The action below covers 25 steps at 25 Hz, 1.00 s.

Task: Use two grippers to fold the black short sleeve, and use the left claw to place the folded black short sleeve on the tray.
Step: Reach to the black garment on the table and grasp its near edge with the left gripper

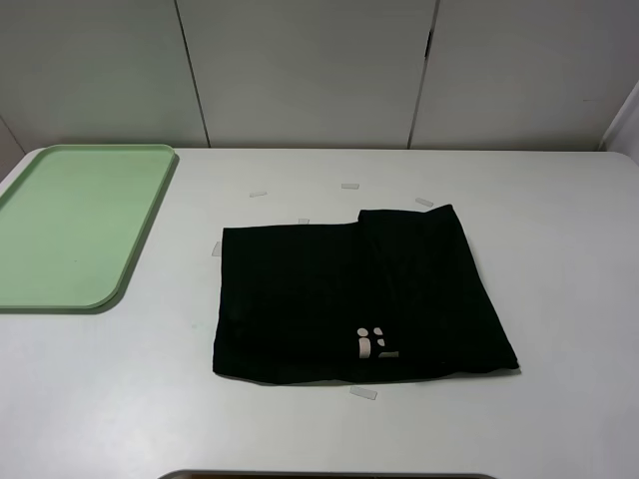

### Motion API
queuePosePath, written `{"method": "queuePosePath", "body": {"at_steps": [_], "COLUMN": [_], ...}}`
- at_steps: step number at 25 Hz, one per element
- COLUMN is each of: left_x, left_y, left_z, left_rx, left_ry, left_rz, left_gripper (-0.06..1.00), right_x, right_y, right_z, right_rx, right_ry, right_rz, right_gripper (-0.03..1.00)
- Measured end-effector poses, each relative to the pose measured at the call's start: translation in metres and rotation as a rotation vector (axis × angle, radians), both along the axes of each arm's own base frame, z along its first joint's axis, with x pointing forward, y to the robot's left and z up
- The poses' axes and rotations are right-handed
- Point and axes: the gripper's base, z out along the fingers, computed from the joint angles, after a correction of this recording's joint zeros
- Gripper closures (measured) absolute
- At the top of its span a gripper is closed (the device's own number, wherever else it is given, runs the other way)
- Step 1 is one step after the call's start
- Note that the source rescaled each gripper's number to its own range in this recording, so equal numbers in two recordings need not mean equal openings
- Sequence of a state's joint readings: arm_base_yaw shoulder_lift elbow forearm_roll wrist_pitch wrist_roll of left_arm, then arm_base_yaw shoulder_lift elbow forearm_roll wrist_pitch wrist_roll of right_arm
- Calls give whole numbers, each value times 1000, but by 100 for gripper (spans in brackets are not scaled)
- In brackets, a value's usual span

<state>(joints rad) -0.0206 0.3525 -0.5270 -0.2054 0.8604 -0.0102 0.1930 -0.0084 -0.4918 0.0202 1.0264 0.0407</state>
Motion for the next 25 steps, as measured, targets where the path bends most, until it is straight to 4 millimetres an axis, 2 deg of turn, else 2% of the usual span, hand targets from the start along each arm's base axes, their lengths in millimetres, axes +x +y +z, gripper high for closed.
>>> {"method": "queuePosePath", "body": {"at_steps": [5,9,12,16,21,25], "left_x": [67,114,135,156,163,166], "left_y": [-18,-31,-40,-53,-69,-79], "left_z": [-16,-48,-73,-107,-138,-155], "left_rx": [-150,-249,-285,-294,-305,-295], "left_ry": [178,330,402,477,567,596], "left_rz": [-110,-187,-207,-208,-226,-225], "left_gripper": [-3,-3,-3,-2,-2,-2], "right_x": [0,0,0,0,0,0], "right_y": [0,0,0,0,0,0], "right_z": [0,0,0,0,0,0], "right_rx": [0,0,0,0,0,0], "right_ry": [0,0,0,0,0,0], "right_rz": [0,0,0,0,0,0], "right_gripper": [-3,-3,-3,-3,-3,-3]}}
